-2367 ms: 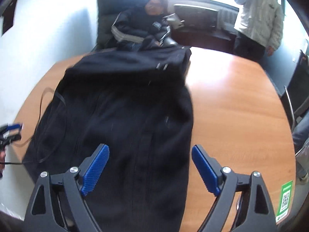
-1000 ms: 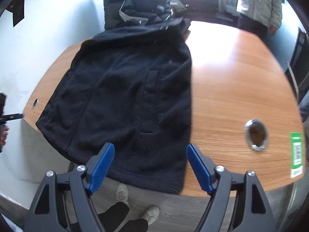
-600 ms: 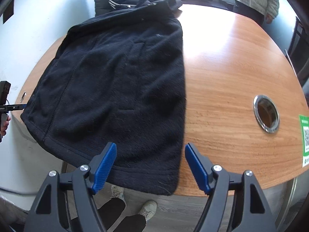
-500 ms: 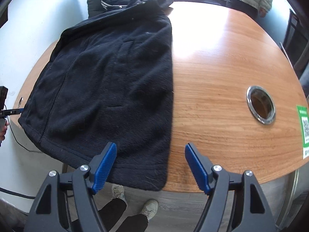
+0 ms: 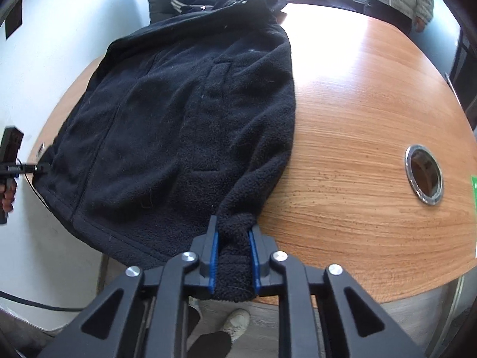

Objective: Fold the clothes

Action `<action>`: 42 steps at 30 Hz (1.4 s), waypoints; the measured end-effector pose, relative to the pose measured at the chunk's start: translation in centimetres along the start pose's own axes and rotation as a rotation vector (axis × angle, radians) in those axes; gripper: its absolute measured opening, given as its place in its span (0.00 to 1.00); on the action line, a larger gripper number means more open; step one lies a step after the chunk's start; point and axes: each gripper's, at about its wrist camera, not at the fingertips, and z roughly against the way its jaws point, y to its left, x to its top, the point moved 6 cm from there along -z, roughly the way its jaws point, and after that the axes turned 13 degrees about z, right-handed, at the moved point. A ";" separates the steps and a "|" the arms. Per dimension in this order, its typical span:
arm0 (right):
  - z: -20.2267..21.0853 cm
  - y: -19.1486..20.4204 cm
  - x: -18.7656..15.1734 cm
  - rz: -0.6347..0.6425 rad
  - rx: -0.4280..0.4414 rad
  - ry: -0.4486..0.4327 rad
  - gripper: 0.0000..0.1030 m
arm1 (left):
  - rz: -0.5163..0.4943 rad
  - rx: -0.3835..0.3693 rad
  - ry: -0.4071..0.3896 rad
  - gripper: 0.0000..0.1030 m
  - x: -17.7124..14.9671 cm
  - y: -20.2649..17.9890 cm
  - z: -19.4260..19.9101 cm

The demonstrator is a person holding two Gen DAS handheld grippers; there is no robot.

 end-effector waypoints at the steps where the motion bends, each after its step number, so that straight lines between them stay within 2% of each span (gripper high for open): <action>1: 0.4 -0.1 0.0 -0.010 0.005 -0.007 0.16 | 0.008 -0.009 0.004 0.14 -0.3 0.0 0.1; 6: 2.8 2.0 -0.9 0.017 0.036 -0.004 0.15 | 0.055 -0.013 0.032 0.14 -2.9 1.0 1.1; 9: 5.0 3.8 -1.5 0.048 0.061 -0.010 0.14 | 0.057 -0.037 0.009 0.13 -4.0 -0.6 3.8; 15: 11.4 5.6 0.8 0.033 0.118 -0.129 0.13 | 0.062 -0.086 -0.038 0.13 -6.3 -4.0 9.3; 21: 17.7 6.4 7.2 0.073 0.190 -0.276 0.11 | 0.099 -0.189 -0.130 0.13 -2.4 -8.2 15.2; 26: 19.5 5.5 13.5 0.072 0.215 -0.333 0.09 | 0.155 -0.285 -0.177 0.13 2.5 -10.0 17.6; 29: 19.8 4.2 17.8 0.067 0.218 -0.370 0.01 | 0.163 -0.344 -0.168 0.13 5.7 -10.4 18.6; 30: 19.6 3.6 19.7 0.064 0.214 -0.383 0.01 | 0.175 -0.357 -0.156 0.13 7.1 -10.5 18.3; 35: 15.4 1.0 26.6 0.093 0.110 -0.297 0.01 | 0.203 -0.410 -0.101 0.13 13.9 -11.4 15.9; 36: 13.9 0.2 27.2 0.087 0.086 -0.267 0.01 | 0.215 -0.417 -0.087 0.13 15.0 -11.5 15.3; 38: 11.7 -1.0 25.3 0.040 0.059 -0.177 0.03 | 0.240 -0.426 -0.067 0.13 16.8 -11.6 14.4; 39: 10.7 -1.6 24.0 0.013 0.048 -0.129 0.08 | 0.253 -0.429 -0.061 0.13 17.5 -11.5 14.2; 40: 9.7 -2.1 22.7 -0.015 0.037 -0.080 0.26 | 0.276 -0.442 -0.065 0.13 18.3 -11.5 14.0; 41: 8.7 -2.7 21.3 -0.043 0.027 -0.031 0.42 | 0.286 -0.457 -0.076 0.05 18.7 -11.4 14.2; 42: 8.3 -3.0 19.9 -0.064 0.018 -0.001 0.46 | 0.304 -0.473 -0.097 0.01 19.7 -11.2 14.4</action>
